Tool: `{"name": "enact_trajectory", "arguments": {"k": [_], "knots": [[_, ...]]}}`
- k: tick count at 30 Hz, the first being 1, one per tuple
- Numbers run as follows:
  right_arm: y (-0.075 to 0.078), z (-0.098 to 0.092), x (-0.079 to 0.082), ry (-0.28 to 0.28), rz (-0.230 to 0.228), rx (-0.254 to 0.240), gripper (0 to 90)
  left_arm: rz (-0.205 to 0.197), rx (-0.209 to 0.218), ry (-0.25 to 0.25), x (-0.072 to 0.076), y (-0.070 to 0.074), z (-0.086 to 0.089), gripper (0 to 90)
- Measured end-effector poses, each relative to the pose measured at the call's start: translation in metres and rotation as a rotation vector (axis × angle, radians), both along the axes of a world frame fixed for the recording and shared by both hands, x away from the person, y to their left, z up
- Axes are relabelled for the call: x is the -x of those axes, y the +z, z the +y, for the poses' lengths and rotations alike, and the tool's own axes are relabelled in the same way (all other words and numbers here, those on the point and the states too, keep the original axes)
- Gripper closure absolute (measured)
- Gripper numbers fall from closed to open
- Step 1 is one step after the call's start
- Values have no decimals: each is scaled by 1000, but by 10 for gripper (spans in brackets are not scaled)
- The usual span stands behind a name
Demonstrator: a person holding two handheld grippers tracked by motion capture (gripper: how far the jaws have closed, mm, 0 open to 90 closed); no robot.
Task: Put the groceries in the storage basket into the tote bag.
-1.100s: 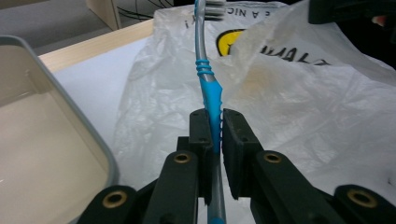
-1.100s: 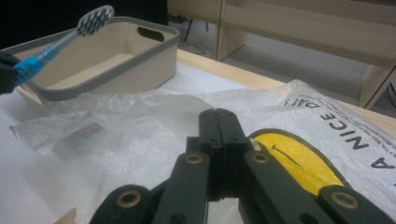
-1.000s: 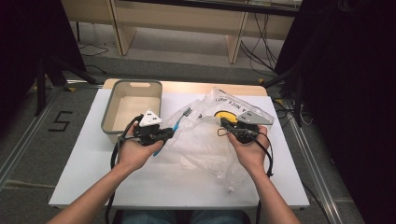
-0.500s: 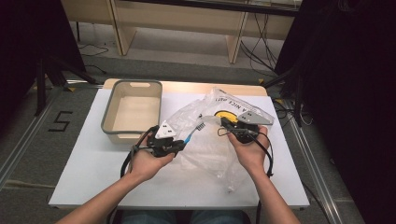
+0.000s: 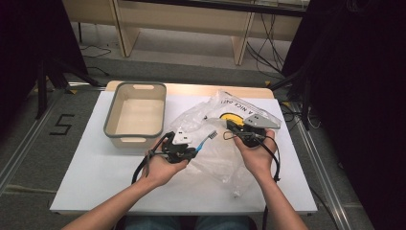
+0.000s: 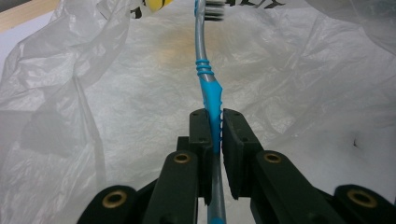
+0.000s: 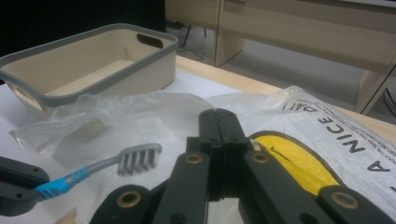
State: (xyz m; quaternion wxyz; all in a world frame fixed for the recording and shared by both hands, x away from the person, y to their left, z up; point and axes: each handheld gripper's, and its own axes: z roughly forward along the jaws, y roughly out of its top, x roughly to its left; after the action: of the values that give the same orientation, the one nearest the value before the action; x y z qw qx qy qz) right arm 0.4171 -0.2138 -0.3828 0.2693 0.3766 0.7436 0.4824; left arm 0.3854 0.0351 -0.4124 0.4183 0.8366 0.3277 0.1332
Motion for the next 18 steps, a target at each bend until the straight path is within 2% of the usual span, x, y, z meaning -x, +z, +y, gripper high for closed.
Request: {"name": "enact_trajectory", "arguments": {"k": [18], "knots": [[1,0,1,6,-5,-3,900,16,-41,13,-22,-8,-20,822]]}}
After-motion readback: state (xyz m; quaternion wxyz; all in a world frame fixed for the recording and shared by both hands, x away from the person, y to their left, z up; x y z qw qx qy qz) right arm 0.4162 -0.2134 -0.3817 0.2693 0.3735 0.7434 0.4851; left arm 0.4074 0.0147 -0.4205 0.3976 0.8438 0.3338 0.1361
